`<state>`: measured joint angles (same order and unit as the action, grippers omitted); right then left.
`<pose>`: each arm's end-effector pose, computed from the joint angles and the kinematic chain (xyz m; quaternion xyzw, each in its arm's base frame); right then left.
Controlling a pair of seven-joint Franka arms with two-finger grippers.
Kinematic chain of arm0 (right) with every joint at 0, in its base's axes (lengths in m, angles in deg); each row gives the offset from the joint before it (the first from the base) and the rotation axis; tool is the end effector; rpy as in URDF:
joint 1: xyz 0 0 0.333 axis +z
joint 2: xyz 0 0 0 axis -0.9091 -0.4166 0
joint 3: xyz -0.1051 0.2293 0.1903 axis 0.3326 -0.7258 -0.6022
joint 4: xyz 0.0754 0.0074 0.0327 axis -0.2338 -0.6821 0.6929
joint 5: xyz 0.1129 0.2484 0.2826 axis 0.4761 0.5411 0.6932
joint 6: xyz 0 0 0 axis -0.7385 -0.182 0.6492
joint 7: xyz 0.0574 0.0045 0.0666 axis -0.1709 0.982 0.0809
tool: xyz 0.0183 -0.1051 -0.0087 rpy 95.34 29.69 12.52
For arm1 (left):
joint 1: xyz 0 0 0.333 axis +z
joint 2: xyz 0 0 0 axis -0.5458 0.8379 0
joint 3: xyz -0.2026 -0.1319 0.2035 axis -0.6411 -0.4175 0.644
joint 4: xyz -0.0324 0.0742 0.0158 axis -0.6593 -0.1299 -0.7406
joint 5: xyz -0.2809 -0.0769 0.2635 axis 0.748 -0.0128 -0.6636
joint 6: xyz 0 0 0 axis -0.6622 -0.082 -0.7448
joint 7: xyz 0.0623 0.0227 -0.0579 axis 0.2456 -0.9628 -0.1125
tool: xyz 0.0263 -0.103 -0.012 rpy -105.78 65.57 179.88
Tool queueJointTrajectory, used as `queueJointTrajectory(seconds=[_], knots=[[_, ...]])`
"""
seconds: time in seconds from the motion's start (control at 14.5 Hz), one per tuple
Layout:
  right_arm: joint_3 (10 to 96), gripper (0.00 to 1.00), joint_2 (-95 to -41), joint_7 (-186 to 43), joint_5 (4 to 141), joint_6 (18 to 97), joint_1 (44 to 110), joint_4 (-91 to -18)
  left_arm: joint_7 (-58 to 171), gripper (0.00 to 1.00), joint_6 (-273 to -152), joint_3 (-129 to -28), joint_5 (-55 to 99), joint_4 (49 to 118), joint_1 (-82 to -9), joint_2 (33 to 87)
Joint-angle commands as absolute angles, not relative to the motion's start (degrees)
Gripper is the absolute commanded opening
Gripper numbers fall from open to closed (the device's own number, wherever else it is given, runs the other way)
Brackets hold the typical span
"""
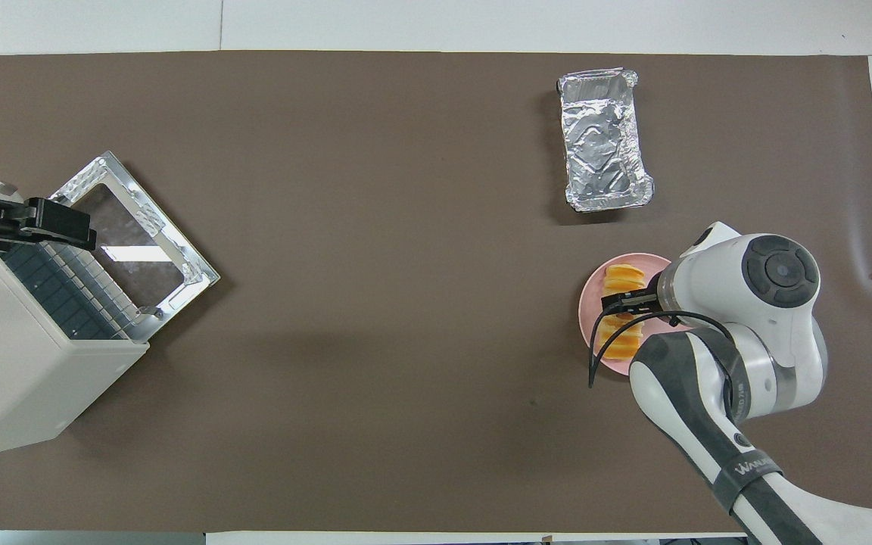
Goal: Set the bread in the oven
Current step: 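Grasp the orange bread slices on the pink plate with the right gripper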
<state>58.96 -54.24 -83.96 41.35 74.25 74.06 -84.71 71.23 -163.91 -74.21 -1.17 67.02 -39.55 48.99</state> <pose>0.4961 0.0869 0.3229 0.9988 0.0469 -0.0123 0.0035 0.5452 -0.0526 0.6110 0.9990 -0.0372 -0.0193 0.0130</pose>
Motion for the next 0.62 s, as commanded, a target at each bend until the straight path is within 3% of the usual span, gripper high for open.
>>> queueJointTrajectory(seconds=[0.0,0.55], knots=[[58.90,1.00,-53.85,-82.85,41.61,75.66,74.87,-86.29,71.72,1.00,-163.68,-73.97,-1.36,68.84,-39.67,47.19],[58.81,1.00,-54.55,-82.85,41.61,78.56,75.49,-87.61,71.72,1.00,-163.68,-73.97,-1.36,68.84,-39.67,47.19]])
